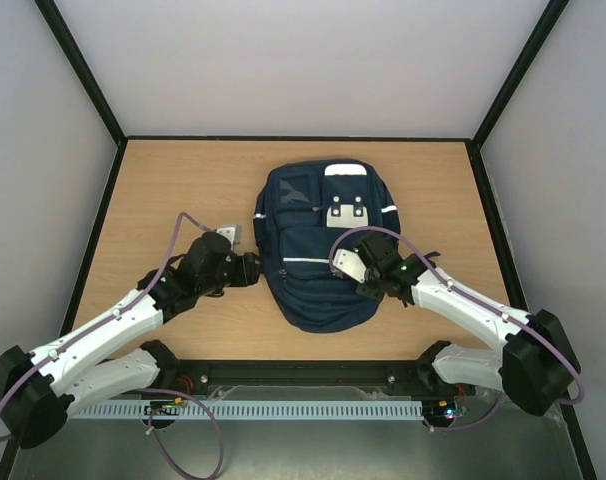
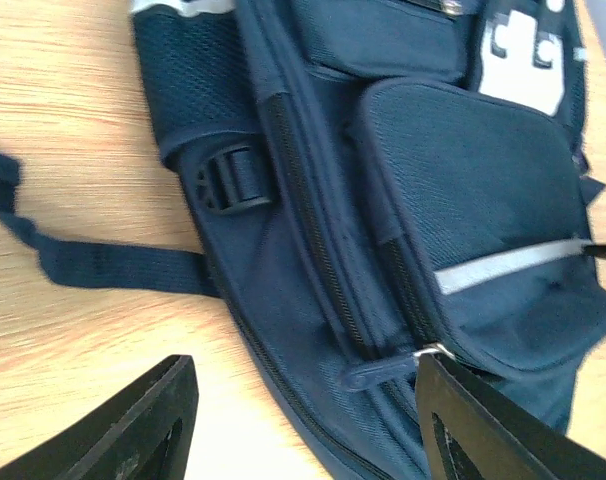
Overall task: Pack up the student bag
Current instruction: Zip the student bag at the center of the board.
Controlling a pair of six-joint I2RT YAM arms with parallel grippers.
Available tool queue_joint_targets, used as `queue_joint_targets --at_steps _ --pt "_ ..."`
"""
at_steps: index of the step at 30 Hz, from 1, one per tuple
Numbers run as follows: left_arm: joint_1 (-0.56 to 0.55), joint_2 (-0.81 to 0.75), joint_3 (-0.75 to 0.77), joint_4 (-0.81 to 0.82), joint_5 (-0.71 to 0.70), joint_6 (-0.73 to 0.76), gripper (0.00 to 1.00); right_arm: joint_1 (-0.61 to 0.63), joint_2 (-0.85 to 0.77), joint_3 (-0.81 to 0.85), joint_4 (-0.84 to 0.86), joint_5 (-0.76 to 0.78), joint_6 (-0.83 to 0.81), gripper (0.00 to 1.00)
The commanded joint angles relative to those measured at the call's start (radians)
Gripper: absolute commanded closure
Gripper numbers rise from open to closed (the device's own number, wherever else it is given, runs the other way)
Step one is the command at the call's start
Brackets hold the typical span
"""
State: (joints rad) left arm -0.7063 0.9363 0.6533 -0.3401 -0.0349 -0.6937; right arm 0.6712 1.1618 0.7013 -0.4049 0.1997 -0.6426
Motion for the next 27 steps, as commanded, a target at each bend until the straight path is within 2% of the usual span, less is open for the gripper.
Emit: queue_joint_targets --at_steps 1,6,8,12,15,18,21,27 --pt "0.005 0.017 -0.032 0.105 0.105 0.056 0.38 -0.004 0.063 0.002 0.134 0.159 0.029 0.61" --pt "0.003 0.014 -0.066 0.137 0.125 0.114 0.38 -0.008 0.105 0.030 0.150 0.187 0.026 0.63" --pt "-0.001 0.012 -0.078 0.155 0.148 0.139 0.39 -0.011 0.093 0.049 0.101 0.149 0.006 0.57" --pt "-0.023 0.021 -0.077 0.161 0.160 0.206 0.40 -0.012 0.007 0.126 -0.141 -0.058 -0.044 0.34" --pt "-0.032 0.029 -0.079 0.183 0.160 0.263 0.42 -0.012 0.002 0.239 -0.323 -0.169 -0.049 0.28" --pt "-0.036 0.048 -0.085 0.217 0.155 0.305 0.44 -0.012 0.049 0.371 -0.437 -0.302 -0.017 0.28" --pt "-0.040 0.072 -0.081 0.243 0.137 0.315 0.45 -0.012 0.091 0.442 -0.431 -0.438 0.038 0.32" --pt "-0.091 0.114 -0.087 0.291 0.069 0.346 0.52 -0.012 0.260 0.536 -0.289 -0.592 0.177 0.53"
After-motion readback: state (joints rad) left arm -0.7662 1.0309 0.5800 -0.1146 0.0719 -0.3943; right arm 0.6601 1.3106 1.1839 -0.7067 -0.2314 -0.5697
